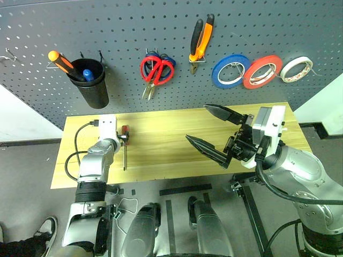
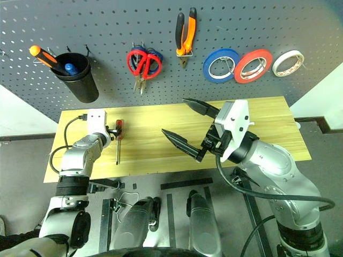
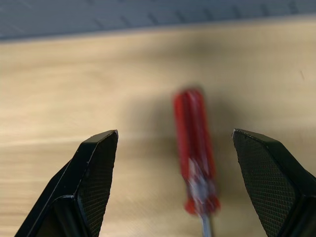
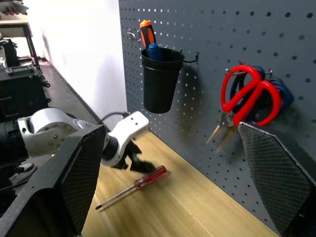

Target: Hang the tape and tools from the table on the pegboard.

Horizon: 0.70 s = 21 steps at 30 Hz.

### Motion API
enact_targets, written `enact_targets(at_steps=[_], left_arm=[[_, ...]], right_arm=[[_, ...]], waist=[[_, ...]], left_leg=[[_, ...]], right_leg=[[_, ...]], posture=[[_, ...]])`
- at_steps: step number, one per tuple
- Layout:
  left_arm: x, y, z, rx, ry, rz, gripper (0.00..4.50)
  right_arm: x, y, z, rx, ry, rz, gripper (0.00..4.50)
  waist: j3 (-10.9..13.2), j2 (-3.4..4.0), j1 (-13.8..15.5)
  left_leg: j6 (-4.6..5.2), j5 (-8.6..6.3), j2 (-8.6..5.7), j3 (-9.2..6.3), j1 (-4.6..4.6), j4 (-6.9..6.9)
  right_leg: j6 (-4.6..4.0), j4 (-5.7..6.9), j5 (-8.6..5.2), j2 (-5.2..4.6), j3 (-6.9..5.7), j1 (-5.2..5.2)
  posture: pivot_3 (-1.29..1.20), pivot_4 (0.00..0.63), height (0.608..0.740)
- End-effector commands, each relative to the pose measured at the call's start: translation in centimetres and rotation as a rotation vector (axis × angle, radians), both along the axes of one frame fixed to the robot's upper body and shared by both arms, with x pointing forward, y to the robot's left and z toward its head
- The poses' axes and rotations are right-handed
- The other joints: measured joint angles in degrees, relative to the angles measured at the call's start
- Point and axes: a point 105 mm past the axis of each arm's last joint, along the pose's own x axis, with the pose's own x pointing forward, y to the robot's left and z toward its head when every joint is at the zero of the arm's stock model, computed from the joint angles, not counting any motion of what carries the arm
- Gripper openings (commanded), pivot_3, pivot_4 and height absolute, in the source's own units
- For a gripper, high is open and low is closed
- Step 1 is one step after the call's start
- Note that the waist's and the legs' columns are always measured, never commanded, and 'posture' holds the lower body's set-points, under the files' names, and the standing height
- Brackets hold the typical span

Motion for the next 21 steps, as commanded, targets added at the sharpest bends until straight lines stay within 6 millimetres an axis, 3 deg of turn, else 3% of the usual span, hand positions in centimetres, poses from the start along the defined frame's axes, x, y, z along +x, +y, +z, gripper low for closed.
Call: enact_targets(at_steps=[1, 15, 21], left_arm=[[-0.2, 0.1, -0.3, 0.004, 0.030, 0.001, 3.86], [-0.3, -0.1, -1.8, -0.018, 0.098, -0.013, 3.86], [-0.1, -0.6, -1.5, -0.015, 0.087, -0.034, 1.94]], right_arm=[[-0.7, 0.2, 0.6, 0.001, -0.044, 0.011, 4.50], [-0.7, 0.2, 0.5, -0.003, -0.037, 0.001, 4.50], [-0.7, 0.1, 0.4, -0.005, -0.034, -0.003, 4.50]], waist=[[0.00, 0.00, 0.02], [0.00, 0.00, 0.04], [0.00, 0.00, 0.04]], left_leg=[[0.00, 0.00, 0.00, 0.00, 0.00, 0.00], [0.00, 0.00, 0.00, -0.01, 0.00, 0.00], [0.00, 0.00, 0.00, -0.01, 0.00, 0.00]], right_leg=[[0.00, 0.00, 0.00, -0.03, 0.00, 0.00], [0.00, 0.00, 0.00, -0.08, 0.01, 0.00], [0.00, 0.00, 0.00, -0.08, 0.02, 0.00]], posture=[[0.03, 0.284, 0.740], [0.02, 0.290, 0.740], [0.02, 0.289, 0.740]])
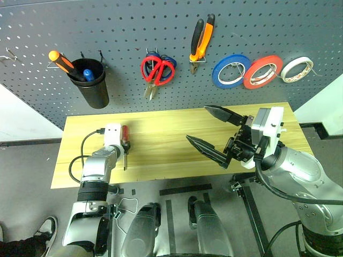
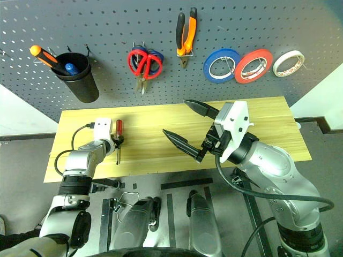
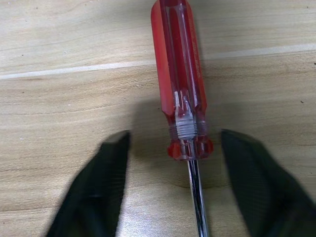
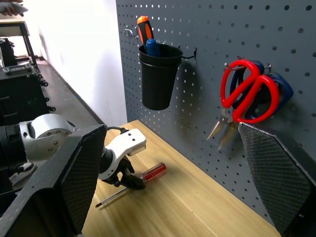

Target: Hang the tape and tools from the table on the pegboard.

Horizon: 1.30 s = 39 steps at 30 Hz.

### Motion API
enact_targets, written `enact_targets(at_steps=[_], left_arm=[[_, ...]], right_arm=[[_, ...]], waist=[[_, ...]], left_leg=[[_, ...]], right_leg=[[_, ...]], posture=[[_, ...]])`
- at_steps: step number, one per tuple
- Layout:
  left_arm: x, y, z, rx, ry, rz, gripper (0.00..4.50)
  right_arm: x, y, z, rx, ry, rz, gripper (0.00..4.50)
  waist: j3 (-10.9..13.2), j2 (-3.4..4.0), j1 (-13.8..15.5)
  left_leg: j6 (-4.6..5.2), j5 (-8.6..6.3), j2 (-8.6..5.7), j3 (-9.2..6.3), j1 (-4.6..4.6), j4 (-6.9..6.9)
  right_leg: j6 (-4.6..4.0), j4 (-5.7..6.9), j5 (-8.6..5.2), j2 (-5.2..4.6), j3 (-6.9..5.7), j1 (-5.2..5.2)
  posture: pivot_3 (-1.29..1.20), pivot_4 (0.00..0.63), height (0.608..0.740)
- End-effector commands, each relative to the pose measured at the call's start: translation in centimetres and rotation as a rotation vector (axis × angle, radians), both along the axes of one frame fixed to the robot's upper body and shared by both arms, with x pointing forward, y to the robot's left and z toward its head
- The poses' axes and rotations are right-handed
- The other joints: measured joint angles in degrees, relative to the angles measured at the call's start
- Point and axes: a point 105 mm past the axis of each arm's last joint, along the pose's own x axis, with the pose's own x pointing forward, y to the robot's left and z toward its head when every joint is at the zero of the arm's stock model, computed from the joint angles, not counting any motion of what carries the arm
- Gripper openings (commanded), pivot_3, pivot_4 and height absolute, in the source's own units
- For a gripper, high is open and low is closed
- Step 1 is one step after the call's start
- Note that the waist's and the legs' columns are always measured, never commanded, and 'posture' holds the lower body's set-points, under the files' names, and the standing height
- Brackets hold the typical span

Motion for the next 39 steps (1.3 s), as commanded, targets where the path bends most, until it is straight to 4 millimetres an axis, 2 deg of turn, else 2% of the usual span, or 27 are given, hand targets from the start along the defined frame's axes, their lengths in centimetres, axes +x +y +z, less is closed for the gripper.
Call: enact_targets(at_steps=[1, 3, 4, 11, 16, 20, 22, 26, 29, 33, 39], left_arm=[[0.6, -0.5, 1.3, 0.008, -0.050, -0.026, 1.59], [0.6, -0.5, 1.3, 0.009, -0.050, -0.029, 0.90], [0.6, -0.5, 1.3, 0.009, -0.049, -0.030, 0.82], [0.5, -1.6, 2.1, 0.019, -0.081, -0.098, 0.82], [-0.2, -4.5, 3.4, 0.009, -0.168, -0.222, 0.82], [-1.7, -7.5, 4.7, 0.013, -0.260, -0.345, 0.82], [-2.4, -8.3, 5.1, -0.008, -0.295, -0.365, 0.82], [-3.8, -9.0, 4.9, 0.103, -0.379, -0.453, 0.82], [-4.4, -9.4, 6.0, 0.166, -0.499, -0.493, 0.82], [-4.6, -9.1, 8.9, 0.253, -0.741, -0.452, 0.82], [-5.0, -9.1, 11.5, 0.288, -0.943, -0.425, 0.82]], right_arm=[[-0.8, 0.3, 0.6, -0.008, -0.046, 0.013, 4.50], [-0.8, 0.3, 0.6, -0.009, -0.045, 0.012, 4.50], [-0.8, 0.3, 0.6, -0.009, -0.046, 0.012, 4.50], [-0.7, 0.2, 0.5, -0.011, -0.044, 0.008, 4.50], [-0.5, 0.2, 0.3, -0.014, -0.044, 0.007, 4.50], [-0.4, 0.1, 0.3, -0.017, -0.045, 0.005, 4.50], [-0.3, 0.0, 0.3, -0.017, -0.045, 0.004, 4.50], [-0.6, 0.0, 0.5, -0.002, -0.041, 0.027, 4.50], [-0.9, -0.1, 0.7, 0.018, -0.032, 0.055, 4.50], [-1.0, -0.4, 1.5, 0.095, -0.035, 0.076, 4.50], [-1.1, -1.0, 2.5, 0.172, -0.063, 0.093, 4.50]], waist=[[0.00, 0.00, 0.01], [0.00, 0.00, 0.00], [0.00, 0.00, 0.00], [0.00, 0.00, 0.01], [0.00, 0.00, 0.02], [0.00, 0.00, 0.02], [0.00, 0.00, 0.03], [-0.02, 0.03, -0.12], [-0.02, 0.03, 0.03], [-0.02, 0.03, 0.21], [-0.03, 0.04, 0.11]], left_leg=[[0.00, 0.00, 0.00, 0.00, 0.00, 0.00], [0.00, 0.00, 0.00, 0.00, 0.00, 0.00], [0.00, 0.00, 0.00, 0.00, 0.00, 0.00], [0.00, 0.00, 0.00, 0.00, 0.00, 0.00], [-0.01, 0.00, 0.00, 0.00, -0.01, -0.01], [-0.01, 0.00, 0.00, 0.00, -0.01, -0.02], [-0.01, 0.00, 0.00, 0.00, -0.01, -0.03], [-0.01, 0.00, 0.01, -0.01, 0.00, -0.04], [-0.01, 0.00, 0.02, 0.00, 0.00, -0.07], [0.00, -0.01, 0.02, -0.02, -0.02, -0.06], [0.03, -0.02, 0.02, -0.01, -0.03, -0.09]], right_leg=[[0.00, 0.00, 0.00, 0.00, 0.00, 0.00], [0.00, 0.00, 0.00, 0.00, 0.00, 0.00], [0.00, 0.00, 0.00, 0.00, 0.00, 0.00], [0.00, 0.00, 0.00, -0.01, 0.00, 0.00], [0.00, -0.01, 0.00, -0.03, 0.02, 0.00], [0.00, -0.03, 0.00, -0.05, 0.08, 0.00], [-0.01, -0.03, 0.00, -0.05, 0.09, 0.00], [-0.02, -0.02, 0.01, -0.05, 0.10, 0.00], [-0.03, -0.05, 0.00, -0.05, 0.12, -0.01], [-0.05, -0.12, 0.02, -0.11, 0.10, 0.02], [-0.06, -0.18, 0.03, -0.10, 0.09, 0.00]], posture=[[0.02, 0.289, 0.740], [0.02, 0.287, 0.740], [0.02, 0.286, 0.740], [0.02, 0.286, 0.740], [0.03, 0.281, 0.740], [0.03, 0.276, 0.740], [0.03, 0.274, 0.740], [0.03, 0.270, 0.740], [0.03, 0.269, 0.740], [0.04, 0.266, 0.740], [0.04, 0.262, 0.740]])
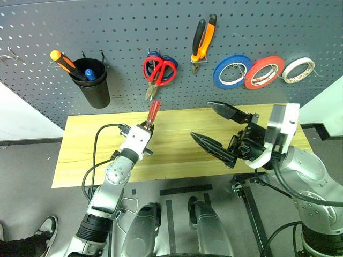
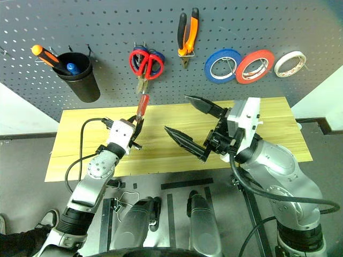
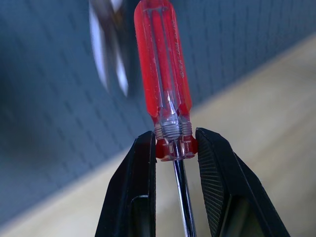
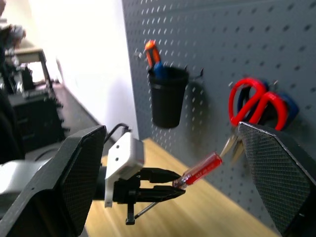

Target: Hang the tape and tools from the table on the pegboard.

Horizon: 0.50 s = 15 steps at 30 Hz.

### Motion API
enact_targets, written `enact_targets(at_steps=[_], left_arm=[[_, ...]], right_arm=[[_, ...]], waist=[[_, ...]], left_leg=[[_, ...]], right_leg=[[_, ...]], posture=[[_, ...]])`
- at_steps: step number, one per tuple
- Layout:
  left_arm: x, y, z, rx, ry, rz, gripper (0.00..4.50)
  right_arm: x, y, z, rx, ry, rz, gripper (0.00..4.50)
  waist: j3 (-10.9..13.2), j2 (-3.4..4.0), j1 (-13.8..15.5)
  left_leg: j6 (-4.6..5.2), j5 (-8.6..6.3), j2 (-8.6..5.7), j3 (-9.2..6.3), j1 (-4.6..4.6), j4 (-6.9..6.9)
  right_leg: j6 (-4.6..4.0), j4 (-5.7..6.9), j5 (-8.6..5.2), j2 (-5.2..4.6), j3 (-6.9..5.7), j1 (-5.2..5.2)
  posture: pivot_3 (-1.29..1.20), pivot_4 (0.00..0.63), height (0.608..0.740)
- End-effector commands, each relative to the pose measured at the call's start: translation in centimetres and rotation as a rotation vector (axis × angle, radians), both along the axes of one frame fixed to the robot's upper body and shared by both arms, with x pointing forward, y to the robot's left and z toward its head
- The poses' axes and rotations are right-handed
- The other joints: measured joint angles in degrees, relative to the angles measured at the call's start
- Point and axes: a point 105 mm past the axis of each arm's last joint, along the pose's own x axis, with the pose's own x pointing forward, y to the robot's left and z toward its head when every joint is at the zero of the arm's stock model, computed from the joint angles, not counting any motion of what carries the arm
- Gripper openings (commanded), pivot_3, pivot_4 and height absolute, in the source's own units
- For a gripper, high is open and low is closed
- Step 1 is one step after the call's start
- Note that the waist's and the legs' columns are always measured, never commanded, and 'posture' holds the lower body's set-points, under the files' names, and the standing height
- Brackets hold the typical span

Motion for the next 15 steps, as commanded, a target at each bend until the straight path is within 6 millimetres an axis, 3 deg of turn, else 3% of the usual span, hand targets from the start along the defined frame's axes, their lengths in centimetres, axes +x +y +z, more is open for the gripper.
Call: enact_targets(at_steps=[1, 7, 15], left_arm=[[-0.6, 0.0, 2.8, -0.019, -0.165, -0.001, 0.82], [-1.5, 0.4, 7.4, -0.031, -0.422, 0.029, 0.82], [-1.8, 0.7, 13.2, -0.037, -0.641, 0.049, 0.82]], right_arm=[[-0.7, -0.4, 1.4, 0.068, -0.052, 0.028, 4.50], [-0.6, -0.4, 1.5, 0.082, -0.055, 0.038, 4.50], [-0.4, -0.3, 1.2, 0.073, -0.053, 0.051, 4.50]], waist=[[0.00, 0.00, -0.03], [-0.02, -0.02, 0.06], [-0.14, 0.00, 0.04]], left_leg=[[0.00, 0.00, 0.00, 0.00, 0.00, 0.00], [0.00, 0.00, 0.00, 0.01, 0.00, 0.01], [0.00, 0.01, -0.01, 0.04, 0.00, 0.03]], right_leg=[[0.00, 0.00, 0.00, 0.00, 0.00, 0.00], [0.01, 0.02, 0.00, 0.03, -0.02, 0.01], [0.03, 0.04, 0.02, 0.11, -0.08, 0.02]], posture=[[0.04, 0.261, 0.740], [0.04, 0.251, 0.740], [0.05, 0.235, 0.740]])
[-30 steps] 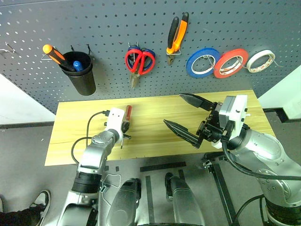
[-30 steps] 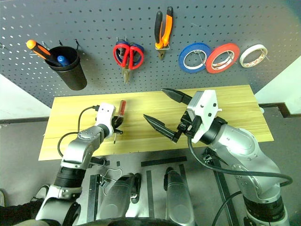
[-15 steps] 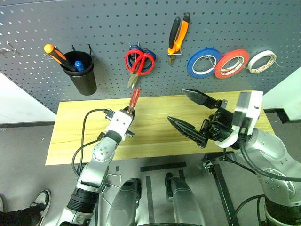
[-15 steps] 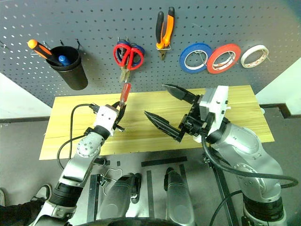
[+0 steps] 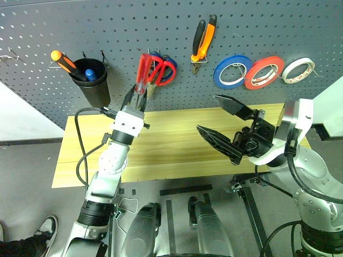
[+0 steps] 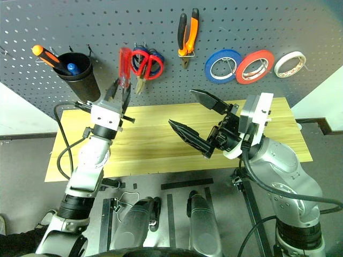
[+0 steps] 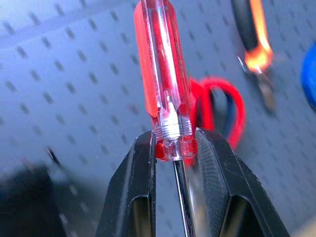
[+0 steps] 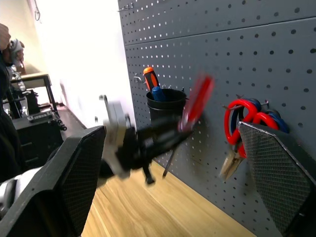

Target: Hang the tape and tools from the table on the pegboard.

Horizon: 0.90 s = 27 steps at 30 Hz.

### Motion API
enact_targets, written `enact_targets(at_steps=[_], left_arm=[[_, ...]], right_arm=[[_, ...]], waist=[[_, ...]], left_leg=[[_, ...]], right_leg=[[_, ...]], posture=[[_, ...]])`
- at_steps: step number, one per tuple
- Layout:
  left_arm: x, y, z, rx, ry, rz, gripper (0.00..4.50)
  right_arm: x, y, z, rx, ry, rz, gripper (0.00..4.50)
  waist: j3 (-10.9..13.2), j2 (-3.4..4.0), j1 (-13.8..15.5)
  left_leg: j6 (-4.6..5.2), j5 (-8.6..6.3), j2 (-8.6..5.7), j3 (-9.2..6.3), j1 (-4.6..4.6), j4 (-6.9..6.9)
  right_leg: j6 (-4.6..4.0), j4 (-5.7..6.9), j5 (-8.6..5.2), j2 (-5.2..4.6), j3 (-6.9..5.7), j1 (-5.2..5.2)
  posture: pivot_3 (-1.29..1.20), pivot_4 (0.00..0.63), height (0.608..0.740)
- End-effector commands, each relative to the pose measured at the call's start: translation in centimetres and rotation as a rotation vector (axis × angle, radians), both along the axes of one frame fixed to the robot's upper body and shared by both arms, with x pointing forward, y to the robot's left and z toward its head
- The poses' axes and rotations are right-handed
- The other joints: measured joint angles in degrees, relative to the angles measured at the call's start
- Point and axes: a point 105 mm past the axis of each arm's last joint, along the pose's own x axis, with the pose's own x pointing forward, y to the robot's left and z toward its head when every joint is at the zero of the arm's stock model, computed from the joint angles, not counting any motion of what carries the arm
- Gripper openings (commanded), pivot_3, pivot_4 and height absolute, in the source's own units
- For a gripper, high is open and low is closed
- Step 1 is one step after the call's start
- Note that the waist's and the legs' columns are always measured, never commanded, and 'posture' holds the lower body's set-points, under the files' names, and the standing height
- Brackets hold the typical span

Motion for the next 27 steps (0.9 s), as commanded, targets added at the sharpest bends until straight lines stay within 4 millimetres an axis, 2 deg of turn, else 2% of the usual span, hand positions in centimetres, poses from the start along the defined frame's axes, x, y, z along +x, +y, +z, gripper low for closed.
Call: enact_targets(at_steps=[1, 7, 10, 12, 18, 21, 27], left_arm=[[-1.5, 0.0, 3.9, -0.001, -0.165, -0.004, 0.82], [-2.2, 0.7, 8.0, -0.037, -0.295, 0.026, 0.82], [-2.3, 2.1, 11.3, -0.084, -0.381, 0.064, 0.82], [-2.3, 2.5, 12.2, -0.079, -0.410, 0.077, 0.82], [-1.2, 3.7, 12.5, -0.050, -0.440, 0.135, 0.82], [-1.0, 4.1, 12.1, -0.030, -0.449, 0.159, 0.82], [-0.3, 6.0, 11.2, -0.016, -0.438, 0.233, 0.82]], right_arm=[[-0.4, 0.1, 0.7, 0.008, -0.049, 0.020, 4.50], [-0.3, 0.1, 0.6, 0.002, -0.052, 0.027, 4.50], [-0.5, 0.2, 0.6, 0.005, -0.052, 0.040, 4.50], [-0.7, 0.3, 0.7, 0.014, -0.057, 0.054, 4.50], [-1.1, 0.4, 1.0, 0.023, -0.064, 0.071, 4.50], [-1.2, 0.3, 0.9, 0.020, -0.063, 0.071, 4.50], [-1.2, 0.2, 0.6, 0.004, -0.047, 0.068, 4.50]], waist=[[-0.02, 0.00, 0.00], [-0.08, -0.01, 0.00], [-0.09, -0.03, 0.01], [-0.15, -0.04, -0.01], [-0.57, -0.11, -0.03], [-0.58, -0.13, -0.04], [-0.59, -0.13, -0.09]], left_leg=[[0.00, 0.00, 0.00, 0.00, 0.00, 0.00], [-0.01, 0.01, 0.00, 0.03, 0.00, 0.02], [-0.01, 0.01, 0.00, 0.03, 0.00, 0.05], [-0.01, 0.02, 0.00, 0.03, 0.00, 0.07], [-0.01, 0.02, 0.00, 0.07, 0.03, 0.07], [-0.02, 0.02, 0.00, 0.07, 0.03, 0.08], [-0.02, 0.02, 0.00, 0.07, 0.03, 0.08]], right_leg=[[0.00, 0.00, 0.00, 0.01, 0.00, 0.00], [0.02, 0.01, 0.02, 0.09, 0.00, 0.00], [0.03, 0.03, 0.02, 0.11, 0.00, 0.00], [0.04, 0.05, 0.02, 0.12, -0.01, 0.00], [0.04, 0.05, 0.02, 0.14, 0.00, 0.01], [0.05, 0.07, 0.03, 0.14, 0.00, 0.01], [0.05, 0.06, 0.03, 0.13, 0.00, 0.00]], posture=[[0.05, 0.234, 0.740], [0.06, 0.231, 0.740], [0.06, 0.230, 0.740], [0.06, 0.230, 0.740], [0.05, 0.235, 0.740], [0.05, 0.237, 0.740], [0.04, 0.246, 0.740]])
